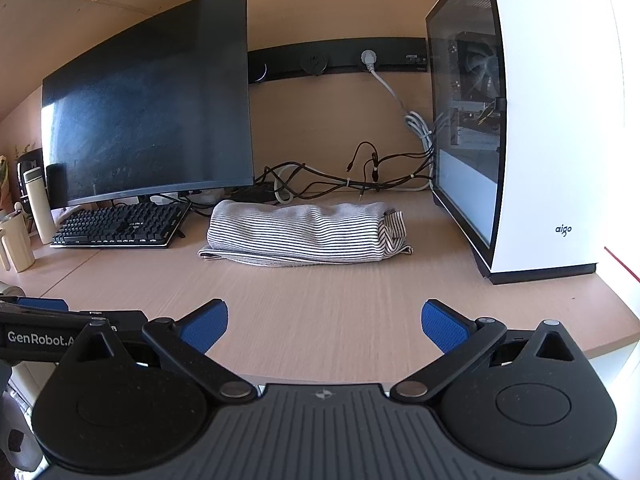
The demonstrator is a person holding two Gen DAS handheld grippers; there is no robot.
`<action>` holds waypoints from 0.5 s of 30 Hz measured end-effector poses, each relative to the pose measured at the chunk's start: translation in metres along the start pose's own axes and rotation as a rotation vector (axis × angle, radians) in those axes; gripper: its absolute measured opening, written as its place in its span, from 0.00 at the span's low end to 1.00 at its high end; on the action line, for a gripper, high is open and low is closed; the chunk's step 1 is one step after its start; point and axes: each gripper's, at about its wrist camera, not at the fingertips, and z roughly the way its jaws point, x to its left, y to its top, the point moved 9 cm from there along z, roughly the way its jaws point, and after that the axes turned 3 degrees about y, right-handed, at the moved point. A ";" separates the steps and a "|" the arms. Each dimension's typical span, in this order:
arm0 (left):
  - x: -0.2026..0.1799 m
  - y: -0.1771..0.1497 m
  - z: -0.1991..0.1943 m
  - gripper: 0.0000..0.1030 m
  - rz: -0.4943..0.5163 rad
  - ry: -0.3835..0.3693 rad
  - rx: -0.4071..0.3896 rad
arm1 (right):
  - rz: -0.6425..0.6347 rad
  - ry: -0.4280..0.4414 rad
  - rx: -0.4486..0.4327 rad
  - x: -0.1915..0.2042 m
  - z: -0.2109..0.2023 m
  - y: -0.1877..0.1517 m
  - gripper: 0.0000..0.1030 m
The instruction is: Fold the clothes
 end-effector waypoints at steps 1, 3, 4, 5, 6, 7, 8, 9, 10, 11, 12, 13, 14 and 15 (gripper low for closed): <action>0.000 0.000 0.000 1.00 0.000 0.000 0.000 | 0.000 0.001 0.001 0.000 0.000 0.000 1.00; 0.000 0.001 0.001 1.00 0.000 0.000 0.001 | -0.001 0.002 0.001 0.000 0.001 0.000 1.00; 0.000 0.001 0.001 1.00 0.001 0.000 0.002 | -0.001 0.003 0.001 0.000 0.001 0.000 1.00; 0.000 0.001 0.002 1.00 0.002 -0.001 0.003 | 0.000 0.004 0.001 0.000 0.002 0.000 1.00; 0.001 0.002 0.003 1.00 0.003 -0.003 0.004 | 0.001 0.004 0.001 0.000 0.003 0.001 1.00; 0.001 0.003 0.004 1.00 0.004 -0.005 0.005 | 0.003 0.004 0.001 -0.001 0.003 0.001 1.00; 0.001 0.004 0.005 1.00 0.005 -0.005 0.004 | 0.006 0.001 0.001 -0.001 0.004 0.001 1.00; 0.001 0.004 0.006 1.00 0.008 -0.004 0.003 | 0.013 -0.001 0.006 -0.002 0.006 0.000 1.00; 0.001 0.005 0.009 1.00 0.013 -0.001 0.001 | 0.020 -0.005 0.014 -0.003 0.009 0.000 1.00; 0.002 0.005 0.011 1.00 0.020 0.003 0.000 | 0.030 -0.011 0.023 -0.005 0.013 -0.001 1.00; 0.002 0.005 0.014 1.00 0.027 0.006 -0.001 | 0.041 -0.019 0.032 -0.007 0.017 -0.001 1.00; 0.002 0.006 0.017 1.00 0.031 0.008 0.000 | 0.051 -0.025 0.041 -0.008 0.021 -0.001 1.00; 0.002 0.006 0.021 1.00 0.032 0.004 0.008 | 0.060 -0.034 0.049 -0.010 0.025 -0.001 1.00; 0.002 0.006 0.026 1.00 0.027 -0.009 0.023 | 0.068 -0.044 0.057 -0.012 0.030 -0.001 1.00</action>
